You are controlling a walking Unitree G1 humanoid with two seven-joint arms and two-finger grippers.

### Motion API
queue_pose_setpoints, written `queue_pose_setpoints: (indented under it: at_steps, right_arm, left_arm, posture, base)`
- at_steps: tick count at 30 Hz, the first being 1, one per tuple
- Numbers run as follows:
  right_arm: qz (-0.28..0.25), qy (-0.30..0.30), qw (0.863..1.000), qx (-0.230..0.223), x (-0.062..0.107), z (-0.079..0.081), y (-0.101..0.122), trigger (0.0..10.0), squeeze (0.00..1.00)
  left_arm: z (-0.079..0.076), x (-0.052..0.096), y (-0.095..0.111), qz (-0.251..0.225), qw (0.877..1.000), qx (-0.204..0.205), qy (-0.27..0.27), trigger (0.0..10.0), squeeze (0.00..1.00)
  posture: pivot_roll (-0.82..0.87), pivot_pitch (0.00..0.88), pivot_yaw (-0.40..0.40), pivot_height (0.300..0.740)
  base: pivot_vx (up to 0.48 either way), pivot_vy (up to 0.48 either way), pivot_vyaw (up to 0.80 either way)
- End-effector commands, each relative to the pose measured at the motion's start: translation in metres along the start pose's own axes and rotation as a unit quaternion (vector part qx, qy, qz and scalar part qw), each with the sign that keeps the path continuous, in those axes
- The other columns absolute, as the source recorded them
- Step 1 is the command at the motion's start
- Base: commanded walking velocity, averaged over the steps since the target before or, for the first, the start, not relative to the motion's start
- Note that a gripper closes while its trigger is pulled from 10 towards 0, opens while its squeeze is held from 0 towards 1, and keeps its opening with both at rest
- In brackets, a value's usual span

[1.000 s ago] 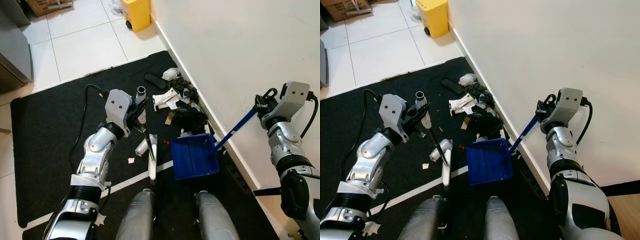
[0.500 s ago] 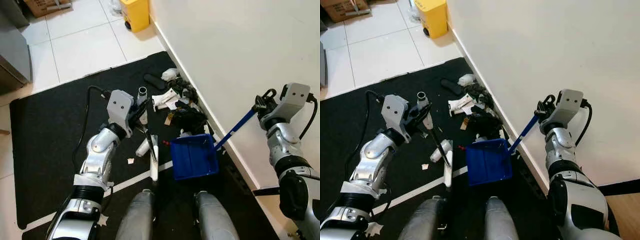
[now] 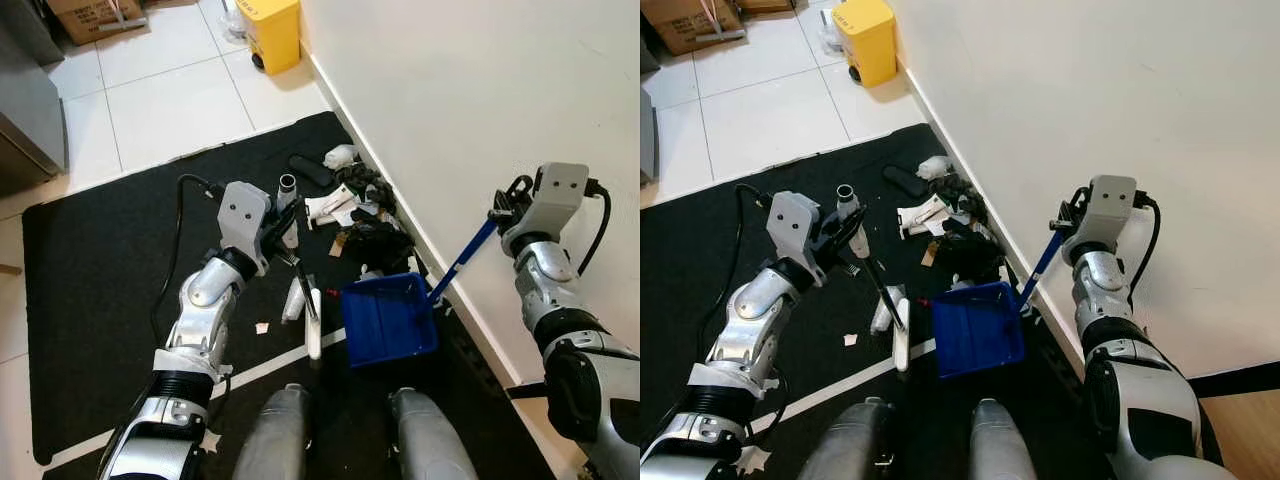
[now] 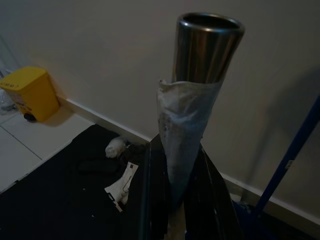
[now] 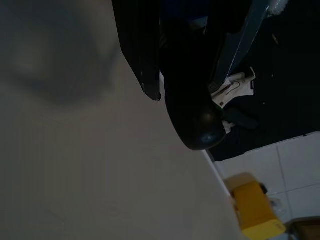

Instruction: Sweep floor

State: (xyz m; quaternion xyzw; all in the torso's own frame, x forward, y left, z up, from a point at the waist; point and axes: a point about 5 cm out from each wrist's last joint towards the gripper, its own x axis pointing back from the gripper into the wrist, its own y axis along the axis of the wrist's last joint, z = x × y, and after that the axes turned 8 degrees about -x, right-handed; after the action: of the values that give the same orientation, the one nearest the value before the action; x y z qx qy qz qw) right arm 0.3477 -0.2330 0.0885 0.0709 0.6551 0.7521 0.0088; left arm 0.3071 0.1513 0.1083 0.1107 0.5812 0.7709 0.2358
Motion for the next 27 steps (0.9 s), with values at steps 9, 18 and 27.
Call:
queue_pose_setpoints:
  at_steps: [9, 18, 27]
  right_arm:
    - [0.028, 0.005, 0.999, -0.031, 0.004, 0.003, -0.013, 10.0, 0.0]
    - [0.039, -0.114, 0.993, -0.013, 0.006, -0.031, -0.007, 10.0, 0.0]
    - [0.048, -0.194, 0.98, 0.015, 0.014, -0.069, 0.001, 10.0, 0.0]
  left_arm:
    - [-0.002, -0.002, 0.003, -0.015, 1.0, -0.003, 0.005, 10.0, 0.0]
    - [0.002, -0.001, 0.005, -0.015, 1.0, -0.006, 0.013, 10.0, 0.0]
    - [0.019, -0.012, 0.036, -0.07, 0.997, 0.007, 0.02, 10.0, 0.0]
  posture:
    - [0.05, 0.073, -0.005, 0.74]
    - [0.05, 0.07, -0.003, 0.74]
    - [0.05, 0.072, -0.003, 0.74]
  base:
    - [0.0, 0.0, 0.0]
    - [0.0, 0.0, 0.0]
    - [0.0, 0.0, 0.0]
